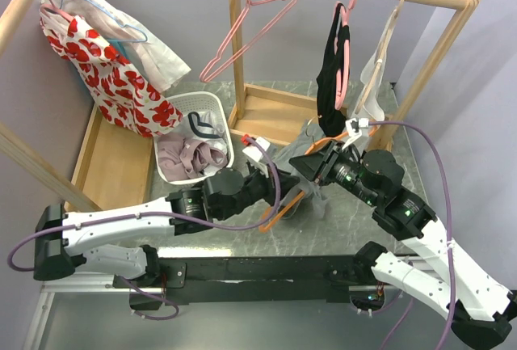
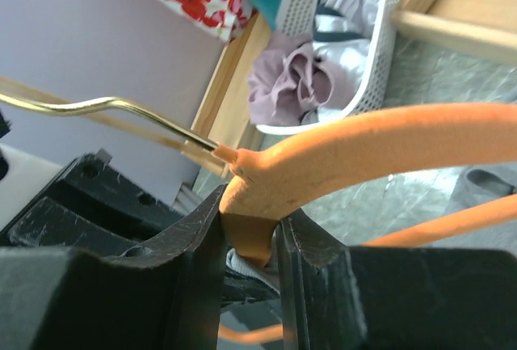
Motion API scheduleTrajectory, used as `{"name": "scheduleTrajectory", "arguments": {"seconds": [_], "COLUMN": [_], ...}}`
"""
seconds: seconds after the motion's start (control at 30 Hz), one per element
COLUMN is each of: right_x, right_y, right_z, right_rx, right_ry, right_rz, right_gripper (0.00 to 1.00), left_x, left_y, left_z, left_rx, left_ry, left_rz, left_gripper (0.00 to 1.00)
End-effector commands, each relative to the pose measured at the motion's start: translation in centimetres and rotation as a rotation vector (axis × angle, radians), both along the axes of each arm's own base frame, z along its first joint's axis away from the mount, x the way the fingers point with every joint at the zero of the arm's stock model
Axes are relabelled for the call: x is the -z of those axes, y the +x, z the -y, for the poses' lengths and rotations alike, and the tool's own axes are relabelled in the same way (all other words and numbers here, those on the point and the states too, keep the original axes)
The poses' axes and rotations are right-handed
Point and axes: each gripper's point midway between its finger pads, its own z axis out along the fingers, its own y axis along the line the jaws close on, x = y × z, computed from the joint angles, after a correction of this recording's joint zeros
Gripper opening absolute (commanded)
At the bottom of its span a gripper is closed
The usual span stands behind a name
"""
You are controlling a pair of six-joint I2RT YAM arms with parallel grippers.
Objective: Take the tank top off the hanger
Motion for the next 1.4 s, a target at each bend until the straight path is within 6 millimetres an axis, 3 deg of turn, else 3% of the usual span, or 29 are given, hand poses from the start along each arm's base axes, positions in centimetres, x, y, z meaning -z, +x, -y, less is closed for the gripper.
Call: {"name": "scheduleTrajectory", "arguments": {"seconds": [0.0, 0.17, 0.5, 0.57, 0.63, 0.73, 0.77, 0.93, 1.03, 1.1, 1.13, 1.23, 1.37], "right_x": [-5.0, -4.8, -4.8, -4.9, -4.9, -5.3, -5.5, -7.3, -8.3, -9.3, -9.6, -10.3, -10.6], "right_y": [2.4, 2.4, 2.4, 2.3, 2.2, 2.0, 1.9, 1.6, 1.6, 1.4, 1.4, 1.4, 1.0], "right_z": [4.3, 4.9, 5.8, 5.7, 5.5, 5.4, 5.3, 6.3, 7.7, 8.6, 8.8, 8.8, 8.7], "right_rx": [0.236, 0.263, 0.301, 0.295, 0.282, 0.274, 0.268, 0.299, 0.361, 0.397, 0.402, 0.404, 0.391], "right_ry": [0.022, 0.016, 0.014, 0.014, 0.020, 0.036, 0.042, 0.050, 0.051, 0.056, 0.055, 0.062, 0.079], "right_rz": [0.165, 0.165, 0.170, 0.176, 0.174, 0.177, 0.180, 0.216, 0.235, 0.251, 0.258, 0.267, 0.261], "right_gripper": [0.05, 0.05, 0.03, 0.03, 0.03, 0.03, 0.03, 0.03, 0.03, 0.03, 0.03, 0.03, 0.03], "left_x": [2.2, 3.2, 5.5, 5.7, 4.1, 2.9, 3.1, 7.8, 10.0, 9.9, 11.5, 12.4, 11.6], "left_y": [-0.6, -1.1, -1.2, -1.2, -1.0, -0.9, -0.9, -0.2, -0.9, -2.1, -2.7, -3.2, -1.7], "left_z": [-3.5, -5.7, -9.8, -10.1, -9.6, -8.0, -7.5, -5.6, -5.9, -6.3, -6.7, -6.8, -5.5], "left_rx": [-0.047, -0.068, -0.159, -0.164, -0.151, -0.118, -0.110, -0.135, -0.132, -0.111, -0.095, -0.078, -0.136], "left_ry": [0.079, 0.104, 0.163, 0.156, 0.088, 0.042, 0.046, 0.128, 0.134, 0.100, 0.113, 0.083, 0.078], "left_rz": [-0.078, -0.104, -0.161, -0.160, -0.123, -0.092, -0.092, -0.150, -0.179, -0.178, -0.189, -0.172, -0.111], "left_gripper": [0.12, 0.23, 0.27, 0.43, 0.69, 0.77, 0.77, 0.76, 0.74, 0.77, 0.80, 0.81, 0.84]}}
